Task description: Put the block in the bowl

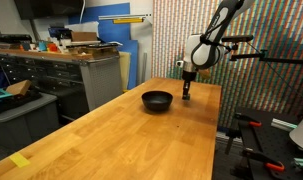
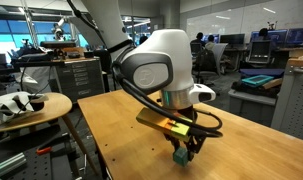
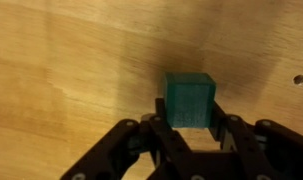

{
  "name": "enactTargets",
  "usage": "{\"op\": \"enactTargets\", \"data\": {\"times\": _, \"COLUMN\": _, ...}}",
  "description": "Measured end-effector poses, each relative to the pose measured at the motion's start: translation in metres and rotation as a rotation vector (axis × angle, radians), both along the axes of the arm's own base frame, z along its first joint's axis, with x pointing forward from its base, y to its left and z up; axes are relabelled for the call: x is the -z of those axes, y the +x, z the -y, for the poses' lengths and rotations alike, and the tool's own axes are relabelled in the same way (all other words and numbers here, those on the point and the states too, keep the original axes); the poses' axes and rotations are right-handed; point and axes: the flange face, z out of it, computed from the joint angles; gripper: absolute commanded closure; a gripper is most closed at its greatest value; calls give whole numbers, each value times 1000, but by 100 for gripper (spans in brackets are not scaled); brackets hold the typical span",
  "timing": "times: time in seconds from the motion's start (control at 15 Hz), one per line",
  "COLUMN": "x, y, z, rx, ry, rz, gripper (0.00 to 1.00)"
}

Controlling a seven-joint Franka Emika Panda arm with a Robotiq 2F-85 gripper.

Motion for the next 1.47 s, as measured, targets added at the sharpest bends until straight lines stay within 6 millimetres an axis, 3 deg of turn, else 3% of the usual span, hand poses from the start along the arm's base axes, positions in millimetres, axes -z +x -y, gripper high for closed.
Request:
{"op": "enactTargets", "data": {"times": 0.33, "x": -30, "y": 8, "z": -5, "rx": -23, "ry": -13, "rz": 10, "gripper": 83}}
{"op": "enactTargets", "data": {"times": 0.6, "x": -53, "y": 18, "z": -24, "rx": -64, "ry": -24, "rz": 24, "gripper": 83}}
{"op": "enactTargets", "data": {"times": 1.47, "x": -75, "y": 65, "z": -150, "rx": -166, "ry": -11, "rz": 88, "gripper": 83}}
